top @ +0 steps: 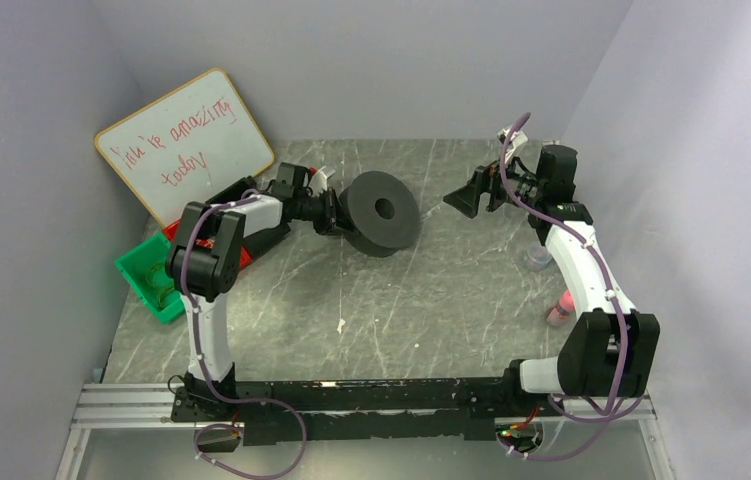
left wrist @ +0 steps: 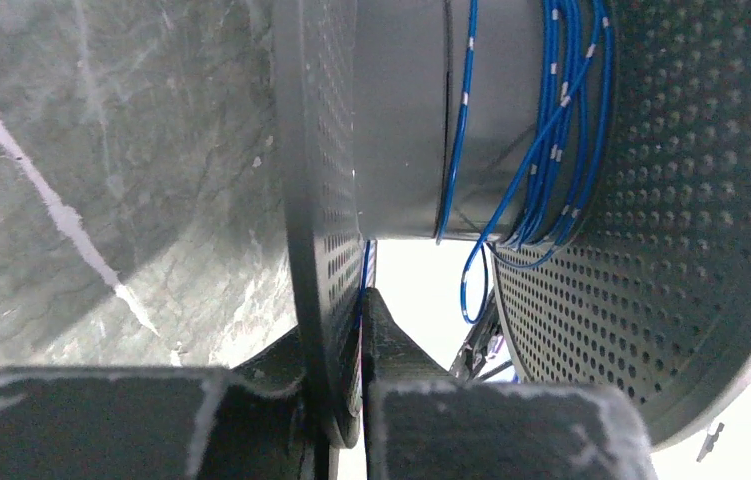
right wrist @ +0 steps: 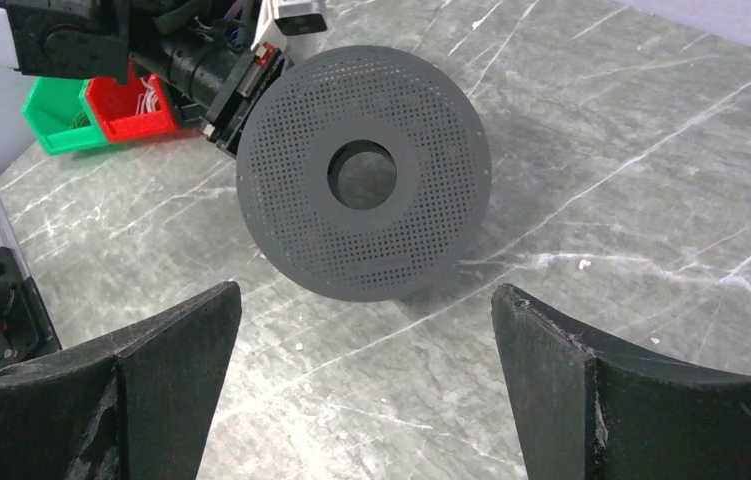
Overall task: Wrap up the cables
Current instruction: Place the cable reel at the center of the board.
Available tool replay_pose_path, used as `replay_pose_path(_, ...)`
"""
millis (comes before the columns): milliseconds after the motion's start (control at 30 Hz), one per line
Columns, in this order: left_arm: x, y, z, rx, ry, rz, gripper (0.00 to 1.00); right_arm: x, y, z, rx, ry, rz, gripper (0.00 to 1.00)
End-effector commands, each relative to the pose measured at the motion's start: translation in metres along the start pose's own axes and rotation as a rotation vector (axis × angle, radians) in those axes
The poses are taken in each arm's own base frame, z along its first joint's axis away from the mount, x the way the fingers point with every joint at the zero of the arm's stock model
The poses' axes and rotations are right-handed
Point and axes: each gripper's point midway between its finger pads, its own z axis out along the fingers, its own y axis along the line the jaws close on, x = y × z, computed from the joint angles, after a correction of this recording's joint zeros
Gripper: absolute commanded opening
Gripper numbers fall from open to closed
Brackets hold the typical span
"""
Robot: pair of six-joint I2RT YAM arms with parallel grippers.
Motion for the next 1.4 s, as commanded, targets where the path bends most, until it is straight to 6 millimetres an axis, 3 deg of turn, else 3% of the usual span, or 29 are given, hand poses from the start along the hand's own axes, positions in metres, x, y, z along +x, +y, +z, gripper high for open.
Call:
replay_pose_path(0, 0.001, -0.007, 0.012, 0.011, 0.014, 0.033, 0.14, -0.012, 0.006, -0.002, -0.018, -0.04, -0.02, 0.99)
replay_pose_path(233, 0.0, -0.001, 0.009, -0.041, 0.011, 0.045, 0.21, -0.011, 0.007, -0.001, -0.026, -0.037, -0.004, 0.99)
replay_pose_path(400, 0.001, 0.001, 0.009, -0.051, 0.009, 0.045, 0.34, -0.01, 0.008, -0.001, -0.032, -0.035, 0.001, 0.99)
replay_pose_path(1033, 0.006, 0.013, -0.007, -0.178, 0.048, 0.149, 0.36, -0.011, 0.01, -0.001, -0.047, -0.034, 0.004, 0.99)
replay_pose_path(1167, 0.005, 0.022, -0.014, -0.25, 0.05, 0.171, 0.46, -0.011, 0.009, -0.001, -0.045, -0.034, 0.003, 0.99)
replay_pose_path(1367, 0.007, 0.023, -0.017, -0.273, 0.067, 0.162, 0.49, -0.01, 0.009, 0.0, -0.045, -0.029, 0.008, 0.99)
